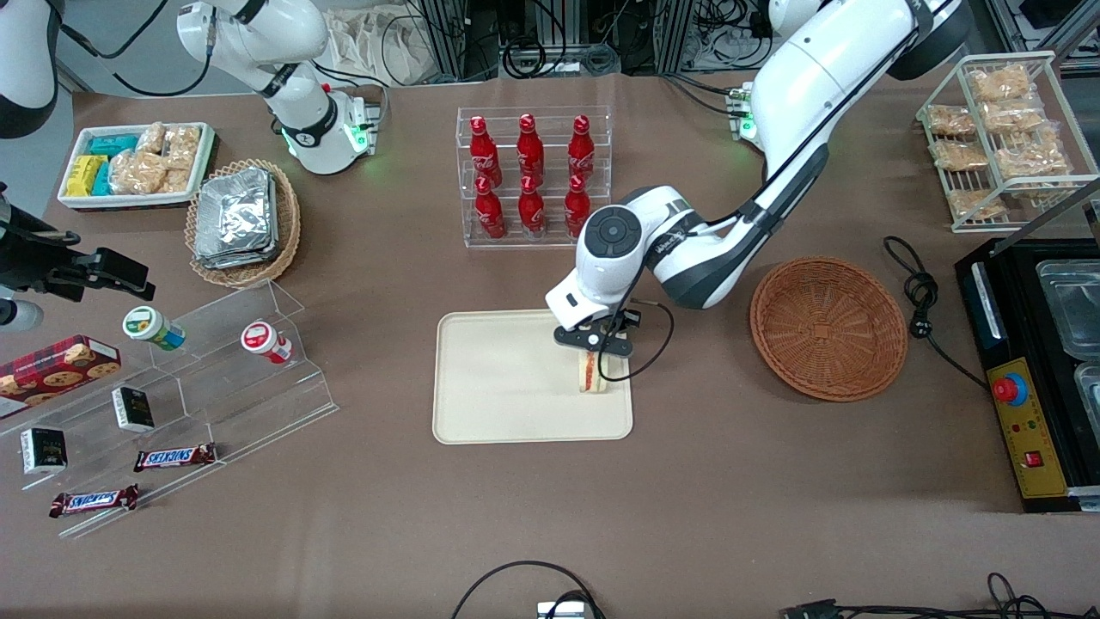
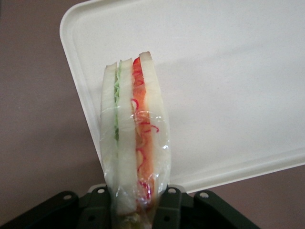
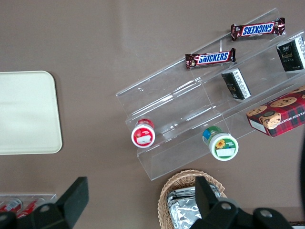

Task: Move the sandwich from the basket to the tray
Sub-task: 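Carry the held sandwich over the cream tray, then lower the sandwich onto the tray and open the left gripper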

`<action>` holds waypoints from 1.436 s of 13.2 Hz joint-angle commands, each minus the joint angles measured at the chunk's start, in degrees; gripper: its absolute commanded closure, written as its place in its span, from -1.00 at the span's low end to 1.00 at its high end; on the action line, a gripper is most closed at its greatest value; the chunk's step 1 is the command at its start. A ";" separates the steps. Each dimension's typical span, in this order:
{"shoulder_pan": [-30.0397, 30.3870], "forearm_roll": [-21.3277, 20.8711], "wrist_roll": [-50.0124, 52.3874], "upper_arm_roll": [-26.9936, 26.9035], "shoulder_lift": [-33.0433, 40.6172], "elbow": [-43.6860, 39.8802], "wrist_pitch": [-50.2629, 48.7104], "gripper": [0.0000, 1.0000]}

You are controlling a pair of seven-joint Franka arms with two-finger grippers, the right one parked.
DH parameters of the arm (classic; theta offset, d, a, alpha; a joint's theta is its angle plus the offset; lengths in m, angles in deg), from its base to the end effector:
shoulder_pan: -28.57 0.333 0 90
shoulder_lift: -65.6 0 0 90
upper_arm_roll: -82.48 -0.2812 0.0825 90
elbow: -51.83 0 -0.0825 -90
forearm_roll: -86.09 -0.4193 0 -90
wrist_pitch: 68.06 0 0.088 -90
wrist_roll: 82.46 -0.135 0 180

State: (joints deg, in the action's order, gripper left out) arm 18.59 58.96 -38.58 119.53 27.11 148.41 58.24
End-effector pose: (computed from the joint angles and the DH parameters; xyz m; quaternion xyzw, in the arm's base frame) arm 0.5008 -0.4664 0.1930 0.9932 -0.1162 0.0015 0.0059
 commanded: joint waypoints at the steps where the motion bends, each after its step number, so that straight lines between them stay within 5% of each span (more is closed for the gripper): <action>1: -1.18 -4.49 3.92 -0.40 -2.55 -2.10 -0.53 0.34; 9: -1.79 -8.11 7.71 -0.49 -5.64 -2.10 1.76 0.33; 10: -1.79 -8.46 7.71 -0.49 -5.72 -2.53 1.76 0.11; 12: -1.79 -8.90 7.54 -0.49 -6.34 -2.80 1.76 -0.99; 19: -1.00 -8.02 8.41 -0.40 -5.03 -5.35 1.06 -1.00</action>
State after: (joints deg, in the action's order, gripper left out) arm 18.01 51.23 -31.73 119.36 21.79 144.90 60.23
